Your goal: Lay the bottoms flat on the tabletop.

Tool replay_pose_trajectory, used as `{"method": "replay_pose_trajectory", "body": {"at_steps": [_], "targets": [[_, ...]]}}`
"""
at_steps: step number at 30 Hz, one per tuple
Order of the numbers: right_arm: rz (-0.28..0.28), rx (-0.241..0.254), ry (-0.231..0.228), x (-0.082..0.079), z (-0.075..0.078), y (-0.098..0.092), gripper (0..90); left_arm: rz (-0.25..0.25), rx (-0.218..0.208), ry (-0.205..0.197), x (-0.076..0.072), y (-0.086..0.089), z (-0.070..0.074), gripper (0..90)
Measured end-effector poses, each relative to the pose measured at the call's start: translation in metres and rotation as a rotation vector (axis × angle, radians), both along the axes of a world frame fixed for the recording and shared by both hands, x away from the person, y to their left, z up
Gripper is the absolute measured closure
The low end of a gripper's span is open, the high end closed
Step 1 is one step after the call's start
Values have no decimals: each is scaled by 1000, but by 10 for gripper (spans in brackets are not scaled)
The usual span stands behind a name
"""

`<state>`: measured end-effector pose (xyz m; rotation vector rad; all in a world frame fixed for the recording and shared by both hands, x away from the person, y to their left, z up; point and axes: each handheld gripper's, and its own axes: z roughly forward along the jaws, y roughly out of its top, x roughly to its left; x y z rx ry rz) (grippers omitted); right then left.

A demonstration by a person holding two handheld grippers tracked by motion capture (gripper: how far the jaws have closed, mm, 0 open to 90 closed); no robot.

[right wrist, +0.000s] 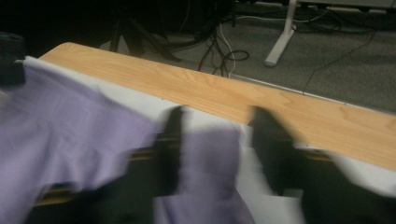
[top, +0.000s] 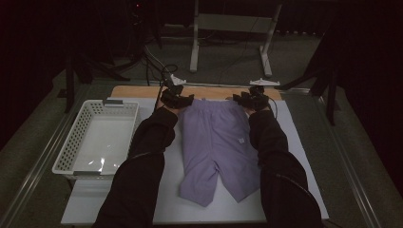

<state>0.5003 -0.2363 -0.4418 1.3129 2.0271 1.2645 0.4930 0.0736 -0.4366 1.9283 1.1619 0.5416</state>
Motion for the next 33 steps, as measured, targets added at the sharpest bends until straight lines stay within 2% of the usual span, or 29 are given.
{"method": "replay_pose_trajectory", "body": {"at_steps": [1,3,4,7,9,12,15,18,20,22,25,29,33], "targets": [[0,0,-6,-2,-1,-1,328,-12,-12,-8,-3,1,0,240],[17,17,8,-4,-4,-2,190,-40,-49,4,-7,3,-1,147],[39,26,12,-6,-5,-3,148,-56,-62,12,-9,4,-2,144],[75,61,34,-13,-6,-6,133,-100,-60,20,-18,3,-3,77],[104,64,17,-19,-5,-6,120,-118,-78,25,-23,5,-4,59],[133,52,2,-28,-5,-5,113,-138,-89,30,-31,8,-4,49],[162,16,-24,-39,-4,-2,114,-161,-92,38,-40,10,-6,47],[183,16,-44,-49,-1,-2,118,-184,-91,39,-51,12,-5,46],[194,37,-52,-57,1,-4,129,-193,-99,35,-59,14,-4,46],[203,54,-60,-64,2,-4,135,-205,-89,30,-65,15,-2,46],[220,34,-69,-76,3,-6,135,-232,-74,19,-75,16,1,46],[247,-1,-82,-93,5,-8,135,-257,-75,10,-88,18,4,44],[270,5,-108,-111,10,-11,135,-279,-89,1,-102,21,3,43]]}}
